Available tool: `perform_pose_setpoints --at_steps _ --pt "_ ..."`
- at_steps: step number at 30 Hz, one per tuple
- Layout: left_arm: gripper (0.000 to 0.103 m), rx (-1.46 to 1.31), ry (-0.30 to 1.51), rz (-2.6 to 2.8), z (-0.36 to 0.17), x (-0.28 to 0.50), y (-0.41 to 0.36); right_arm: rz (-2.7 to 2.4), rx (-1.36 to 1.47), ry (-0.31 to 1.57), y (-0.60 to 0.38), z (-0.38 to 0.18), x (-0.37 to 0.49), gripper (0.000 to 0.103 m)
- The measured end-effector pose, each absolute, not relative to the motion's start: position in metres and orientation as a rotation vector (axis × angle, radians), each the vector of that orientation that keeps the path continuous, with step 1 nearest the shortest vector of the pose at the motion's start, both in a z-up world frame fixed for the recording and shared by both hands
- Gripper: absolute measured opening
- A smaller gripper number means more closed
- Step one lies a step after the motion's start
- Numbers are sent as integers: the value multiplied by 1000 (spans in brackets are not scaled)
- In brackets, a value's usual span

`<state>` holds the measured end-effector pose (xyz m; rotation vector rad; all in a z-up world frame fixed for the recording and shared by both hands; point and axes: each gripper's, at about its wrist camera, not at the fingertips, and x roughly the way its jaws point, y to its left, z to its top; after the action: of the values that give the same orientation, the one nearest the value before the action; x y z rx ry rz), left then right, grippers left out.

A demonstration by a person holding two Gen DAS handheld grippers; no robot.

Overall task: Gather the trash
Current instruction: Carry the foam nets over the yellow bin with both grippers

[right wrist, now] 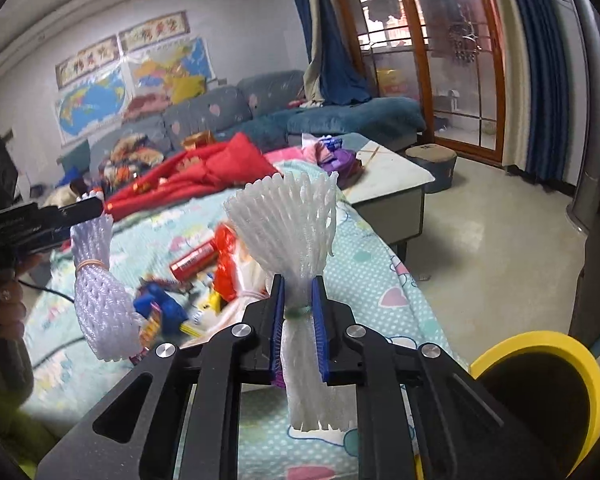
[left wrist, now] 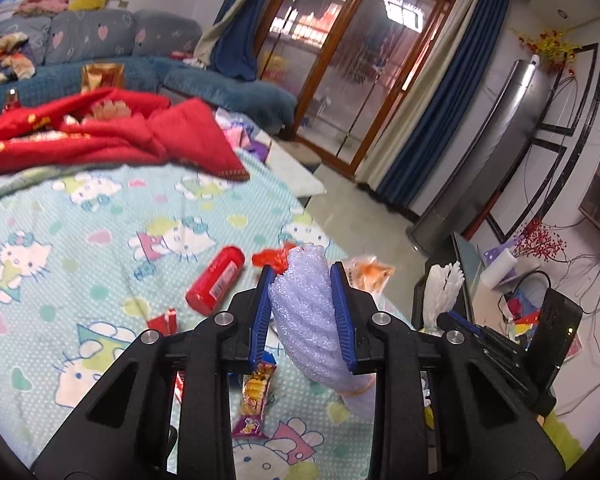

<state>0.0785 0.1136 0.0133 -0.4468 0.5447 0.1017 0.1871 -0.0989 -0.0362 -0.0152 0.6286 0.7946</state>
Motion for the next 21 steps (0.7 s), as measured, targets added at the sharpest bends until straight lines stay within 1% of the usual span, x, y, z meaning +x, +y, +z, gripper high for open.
perform_pose_setpoints --at_steps 5,12,21 --pt "22 -417 493 100 30 58 106 804 52 617 -111 -26 181 13" --pt "22 -388 471 68 43 42 87 808 99 581 -128 -12 171 13" --pt "22 -314 463 -24 52 42 35 740 152 541 -162 0 164 13"
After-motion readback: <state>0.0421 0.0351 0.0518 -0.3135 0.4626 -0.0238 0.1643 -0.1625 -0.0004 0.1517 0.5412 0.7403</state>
